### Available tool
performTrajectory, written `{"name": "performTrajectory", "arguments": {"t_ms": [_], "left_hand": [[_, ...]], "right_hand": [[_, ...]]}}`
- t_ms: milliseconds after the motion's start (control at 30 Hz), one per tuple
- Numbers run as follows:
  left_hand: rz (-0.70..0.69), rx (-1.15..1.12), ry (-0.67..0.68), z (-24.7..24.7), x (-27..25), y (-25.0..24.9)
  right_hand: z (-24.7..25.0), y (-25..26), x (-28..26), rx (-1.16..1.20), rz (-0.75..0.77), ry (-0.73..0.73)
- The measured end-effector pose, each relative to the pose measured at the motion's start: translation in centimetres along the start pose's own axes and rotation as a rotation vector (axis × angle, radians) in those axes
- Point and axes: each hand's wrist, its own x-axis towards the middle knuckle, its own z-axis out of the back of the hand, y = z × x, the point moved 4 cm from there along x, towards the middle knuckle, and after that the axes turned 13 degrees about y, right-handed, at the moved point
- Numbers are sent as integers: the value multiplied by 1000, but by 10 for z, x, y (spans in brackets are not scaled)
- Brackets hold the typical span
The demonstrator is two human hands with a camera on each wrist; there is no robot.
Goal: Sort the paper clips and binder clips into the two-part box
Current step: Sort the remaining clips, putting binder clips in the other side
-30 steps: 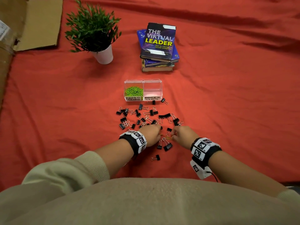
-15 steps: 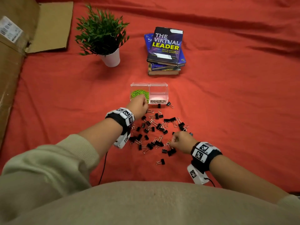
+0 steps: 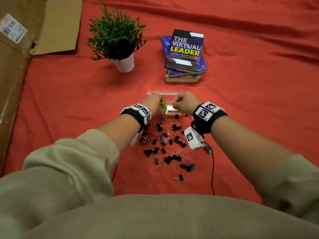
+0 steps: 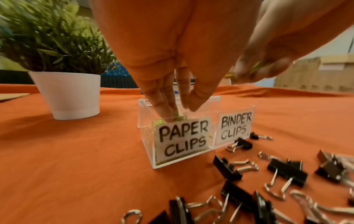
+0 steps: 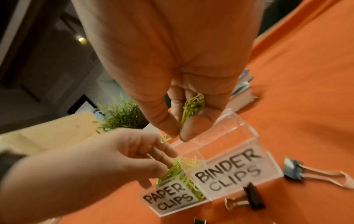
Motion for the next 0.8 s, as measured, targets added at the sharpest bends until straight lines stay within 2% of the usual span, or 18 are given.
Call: {"name": "performTrajectory", "arguments": {"t_ms": [167, 233, 367, 467, 533, 667, 800], "left_hand": [[-3, -202, -276, 19, -36, 19], [37, -260, -316, 14, -50, 33], [119, -246, -186, -23, -65, 60], [163, -208, -94, -51, -68, 68], [181, -190, -63, -63, -68, 65], [171, -148, -56, -72, -64, 54], [168, -128, -33, -77, -63, 52]], "right_hand": [[-14, 35, 35, -317, 54, -84], [-25, 44, 42, -395, 89, -52], [-40, 44, 40, -470, 150, 13], [-48, 40, 19, -480, 277, -81], [-62, 32, 8, -514, 313, -83], [-101, 2, 2, -706, 128, 137], [-121, -16, 6, -828, 62, 155]]}}
